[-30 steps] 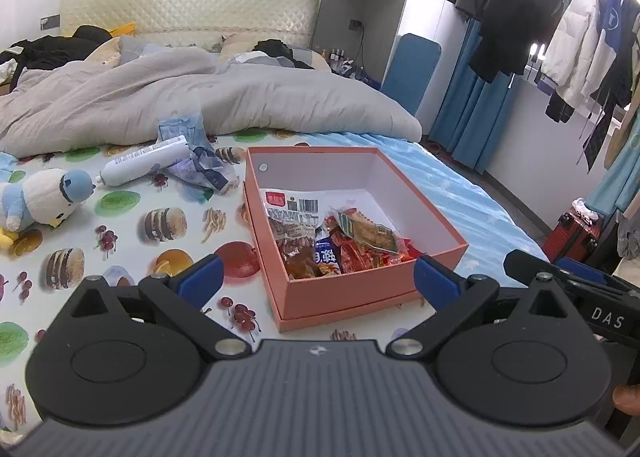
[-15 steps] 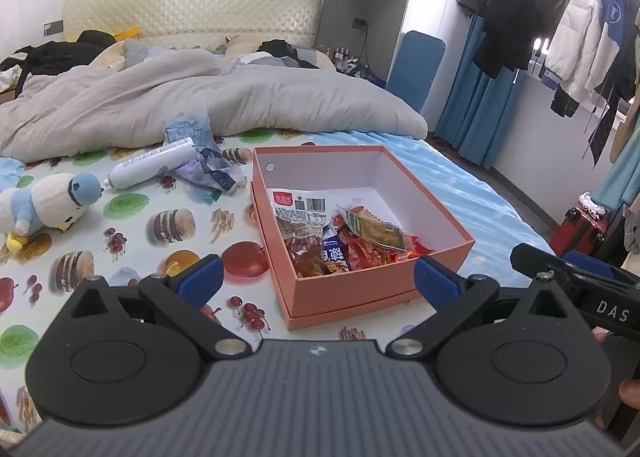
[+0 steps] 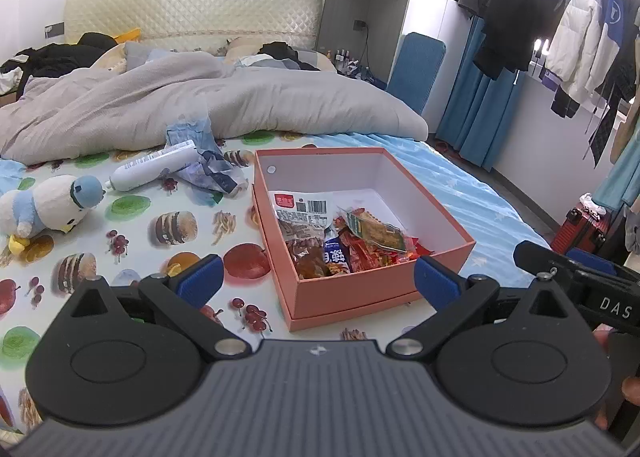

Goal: Organize snacks

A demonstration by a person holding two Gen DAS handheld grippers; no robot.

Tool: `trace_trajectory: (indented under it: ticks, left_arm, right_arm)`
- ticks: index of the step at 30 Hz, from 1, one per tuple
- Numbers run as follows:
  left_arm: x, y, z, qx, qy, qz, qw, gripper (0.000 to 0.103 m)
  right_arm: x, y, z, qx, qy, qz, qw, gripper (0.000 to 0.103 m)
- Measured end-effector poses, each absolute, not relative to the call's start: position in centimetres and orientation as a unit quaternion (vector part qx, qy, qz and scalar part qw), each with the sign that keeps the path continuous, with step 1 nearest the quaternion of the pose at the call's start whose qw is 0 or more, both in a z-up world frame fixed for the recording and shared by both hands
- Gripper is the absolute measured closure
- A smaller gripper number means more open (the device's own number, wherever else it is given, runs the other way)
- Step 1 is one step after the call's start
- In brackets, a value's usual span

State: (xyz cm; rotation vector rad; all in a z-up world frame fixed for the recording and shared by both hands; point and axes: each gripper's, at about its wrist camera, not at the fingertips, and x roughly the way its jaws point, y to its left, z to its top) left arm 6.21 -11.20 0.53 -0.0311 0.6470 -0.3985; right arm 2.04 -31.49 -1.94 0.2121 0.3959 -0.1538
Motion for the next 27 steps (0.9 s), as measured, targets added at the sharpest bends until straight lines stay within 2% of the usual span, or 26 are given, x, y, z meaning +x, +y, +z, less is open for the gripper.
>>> trace_trajectory:
  ticks: [27]
  left_arm:
    - [6.15, -11.18, 0.69, -0.014, 0.316, -0.194, 0.929, 0.000]
  right_arm:
    - [1.94, -31.46, -1.88, 0.104, 0.195, -0.076, 0.972, 0.000]
